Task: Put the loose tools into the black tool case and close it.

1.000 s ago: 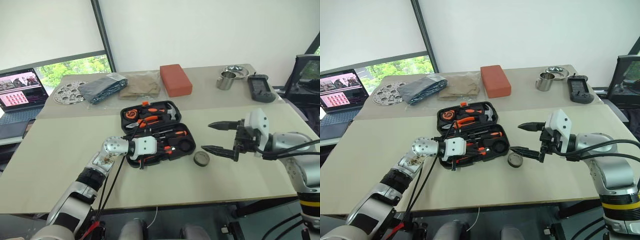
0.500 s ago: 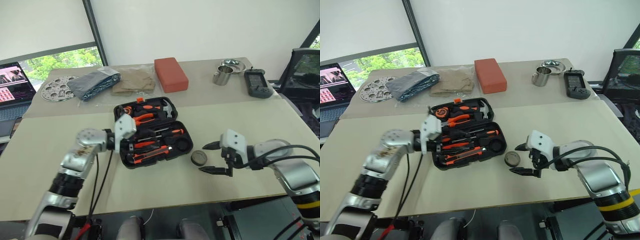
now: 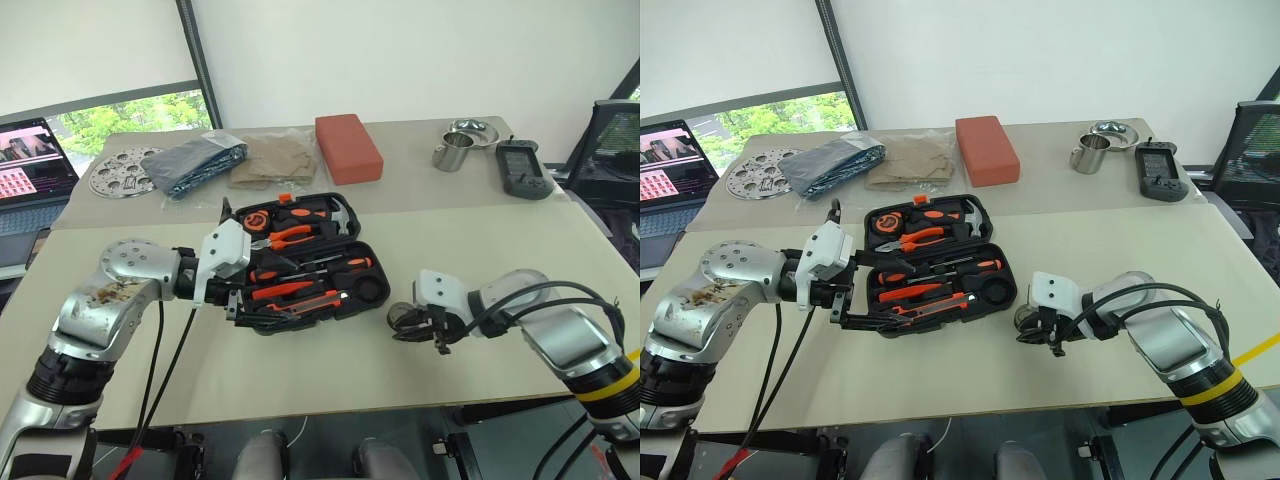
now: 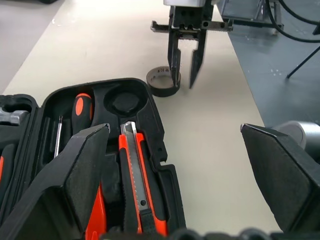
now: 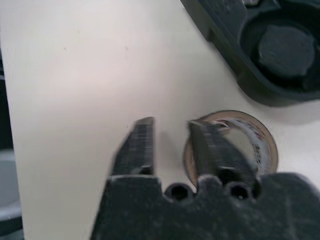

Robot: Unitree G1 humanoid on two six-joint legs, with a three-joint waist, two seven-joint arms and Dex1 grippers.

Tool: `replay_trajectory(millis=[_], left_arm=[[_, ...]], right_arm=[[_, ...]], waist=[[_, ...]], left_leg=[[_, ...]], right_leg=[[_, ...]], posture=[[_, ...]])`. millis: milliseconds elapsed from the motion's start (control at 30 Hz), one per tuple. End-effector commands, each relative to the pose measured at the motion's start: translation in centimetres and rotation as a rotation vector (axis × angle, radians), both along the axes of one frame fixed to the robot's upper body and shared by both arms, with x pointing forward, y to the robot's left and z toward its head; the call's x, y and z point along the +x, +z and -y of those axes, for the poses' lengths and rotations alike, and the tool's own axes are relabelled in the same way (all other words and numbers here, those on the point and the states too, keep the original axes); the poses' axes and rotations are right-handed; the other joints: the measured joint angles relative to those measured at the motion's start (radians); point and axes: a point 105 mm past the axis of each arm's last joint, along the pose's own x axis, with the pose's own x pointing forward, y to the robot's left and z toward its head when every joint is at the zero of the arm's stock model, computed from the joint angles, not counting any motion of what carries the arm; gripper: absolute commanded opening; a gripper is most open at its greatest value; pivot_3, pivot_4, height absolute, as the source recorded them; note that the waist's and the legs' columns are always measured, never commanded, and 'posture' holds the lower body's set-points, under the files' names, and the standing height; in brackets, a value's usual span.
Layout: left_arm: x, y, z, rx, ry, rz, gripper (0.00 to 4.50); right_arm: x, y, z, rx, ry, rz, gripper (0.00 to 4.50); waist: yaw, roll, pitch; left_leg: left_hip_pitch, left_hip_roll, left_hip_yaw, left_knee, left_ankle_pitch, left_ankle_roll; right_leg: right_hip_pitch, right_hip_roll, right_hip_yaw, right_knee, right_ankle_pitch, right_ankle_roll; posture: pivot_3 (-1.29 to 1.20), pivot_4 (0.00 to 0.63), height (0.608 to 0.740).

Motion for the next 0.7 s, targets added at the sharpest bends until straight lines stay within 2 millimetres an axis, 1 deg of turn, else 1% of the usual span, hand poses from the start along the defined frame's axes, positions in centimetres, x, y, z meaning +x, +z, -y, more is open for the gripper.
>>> replay_trajectory(millis=[33, 67, 200, 300, 333, 367, 433, 533, 700], left_arm=[[-0.2, 0.8, -0.1, 0.014, 0.006, 0.050, 4.50], [-0.2, 0.8, -0.1, 0.014, 0.006, 0.051, 4.50], [-0.3, 0.9, -0.1, 0.015, 0.008, 0.056, 4.50], [-0.4, 1.0, -0.2, 0.018, 0.009, 0.059, 4.50], [-0.4, 1.0, -0.2, 0.018, 0.010, 0.060, 4.50], [-0.4, 1.0, -0.2, 0.018, 0.010, 0.061, 4.50], [-0.4, 1.0, -0.2, 0.018, 0.010, 0.062, 4.50], [-0.5, 1.1, -0.2, 0.016, 0.004, 0.062, 4.50], [-0.4, 1.3, -0.1, 0.017, -0.001, 0.066, 4.50]], right_arm=[[0.4, 0.2, 0.3, -0.034, -0.002, 0.031, 0.07], [0.4, 0.2, 0.3, -0.032, -0.001, 0.031, 0.07], [0.6, 1.3, -0.3, 0.033, 0.008, 0.058, 0.07], [0.8, 2.0, 0.0, 0.053, -0.011, 0.077, 0.07], [1.1, 2.2, 0.3, 0.050, -0.020, 0.094, 0.61], [1.4, 2.3, 0.5, 0.045, -0.032, 0.113, 0.71], [1.4, 2.1, 1.0, 0.029, -0.045, 0.110, 1.39], [1.0, 1.2, 1.2, 0.010, -0.045, 0.068, 1.39], [0.5, 0.0, 0.8, -0.005, -0.029, 0.033, 1.39]], waist=[[0.000, 0.000, 0.000], [0.001, 0.000, 0.000], [0.001, -0.001, 0.000], [0.002, -0.001, 0.001], [0.002, -0.001, 0.001], [0.002, -0.001, 0.001], [0.001, -0.001, 0.001], [0.001, -0.001, 0.001], [0.001, -0.001, 0.001]], left_leg=[[0.000, 0.000, 0.000, 0.000, 0.000, 0.000], [0.000, 0.000, 0.000, 0.000, 0.000, 0.000], [0.000, 0.000, 0.000, 0.000, 0.000, 0.000], [0.000, 0.000, 0.000, 0.000, 0.000, 0.000], [0.000, 0.000, 0.000, 0.000, 0.000, 0.000], [0.000, 0.000, 0.000, 0.000, 0.000, 0.000], [0.000, 0.000, 0.000, 0.000, 0.000, 0.000], [0.000, 0.000, 0.000, 0.000, 0.000, 0.000], [0.000, 0.000, 0.000, 0.000, 0.000, 0.000]], right_leg=[[0.000, 0.000, 0.000, 0.000, 0.000, 0.000], [0.000, 0.000, 0.000, 0.000, 0.000, 0.000], [0.000, 0.000, 0.000, 0.000, 0.000, 0.000], [0.000, 0.000, 0.000, 0.000, 0.000, 0.000], [0.000, 0.000, 0.000, 0.000, 0.000, 0.000], [0.000, 0.000, 0.000, 0.000, 0.000, 0.000], [0.000, 0.000, 0.000, 0.000, 0.000, 0.000], [0.000, 0.000, 0.000, 0.000, 0.000, 0.000], [0.000, 0.000, 0.000, 0.000, 0.000, 0.000]], posture=[[0.00, 0.150, 0.736], [0.00, 0.150, 0.736], [0.00, 0.150, 0.736], [0.00, 0.150, 0.736], [0.00, 0.150, 0.736], [0.00, 0.150, 0.736], [0.00, 0.150, 0.736], [0.00, 0.150, 0.736], [0.00, 0.150, 0.736]])
